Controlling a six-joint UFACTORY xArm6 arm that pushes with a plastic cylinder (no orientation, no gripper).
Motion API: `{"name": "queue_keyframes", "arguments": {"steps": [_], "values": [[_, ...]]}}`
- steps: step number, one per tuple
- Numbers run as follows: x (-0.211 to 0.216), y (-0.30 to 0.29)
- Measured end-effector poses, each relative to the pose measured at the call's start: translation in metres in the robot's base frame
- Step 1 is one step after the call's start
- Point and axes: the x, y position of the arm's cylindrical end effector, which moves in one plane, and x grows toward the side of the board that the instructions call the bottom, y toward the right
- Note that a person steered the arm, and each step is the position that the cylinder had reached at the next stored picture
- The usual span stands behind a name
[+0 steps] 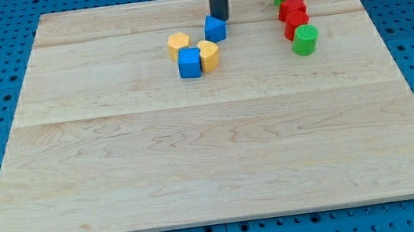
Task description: Move blue triangle to the bottom of green circle
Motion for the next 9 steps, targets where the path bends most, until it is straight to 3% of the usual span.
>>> {"name": "queue_keyframes", "arguments": {"steps": [2,4,7,8,9], "values": [[0.033,0.002],[0.109,0.002],[0.164,-0.057],[0.177,-0.037],[0.164,-0.029]]}}
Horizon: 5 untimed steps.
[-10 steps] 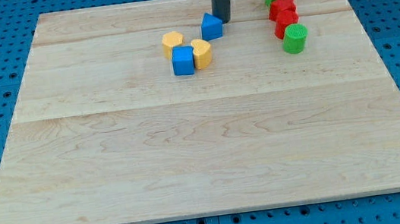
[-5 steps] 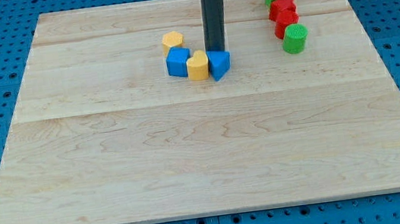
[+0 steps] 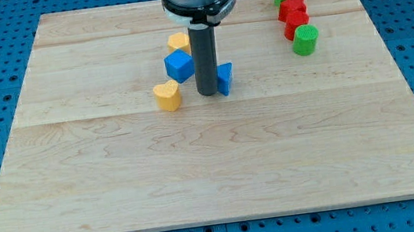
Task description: Move blue triangle to the bottom of green circle
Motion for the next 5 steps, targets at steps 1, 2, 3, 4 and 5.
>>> {"name": "queue_keyframes", "arguments": {"steps": [1,2,3,4,5], "values": [[-0.013,0.006],[-0.018,0.026],[-0.029,0.043],[-0.036,0.056],[-0.053,0.039]]}}
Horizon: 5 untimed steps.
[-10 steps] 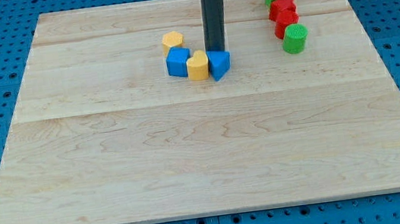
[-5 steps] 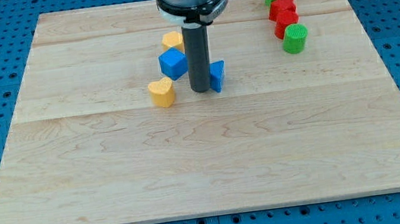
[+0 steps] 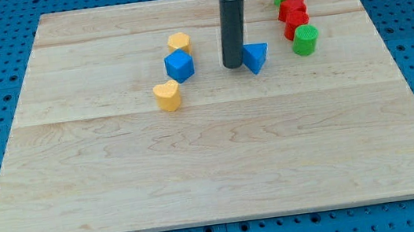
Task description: Move blue triangle to the bottom of green circle
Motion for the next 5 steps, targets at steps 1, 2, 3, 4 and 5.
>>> {"name": "queue_keyframes", "arguments": {"steps": [1,2,3,4,5], "values": [[-0.013,0.0],[-0.002,0.011],[0.016,0.039],[0.016,0.046],[0.016,0.046]]}}
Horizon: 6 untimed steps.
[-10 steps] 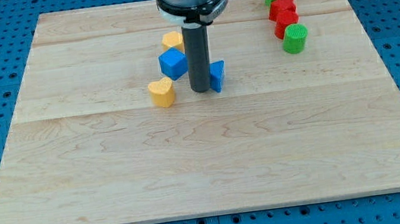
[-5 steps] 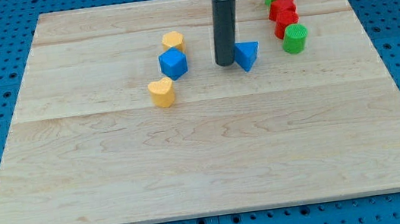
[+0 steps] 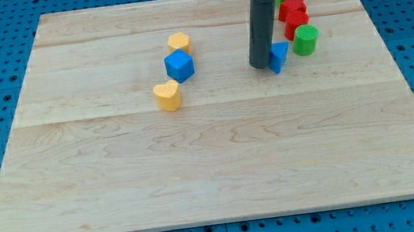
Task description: Move blue triangle to the bottom of green circle
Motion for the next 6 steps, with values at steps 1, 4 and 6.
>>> {"name": "queue_keyframes", "arguments": {"steps": [1,4,6], "values": [[0.0,0.004],[-0.013,0.015],[-0.013,0.023]]}}
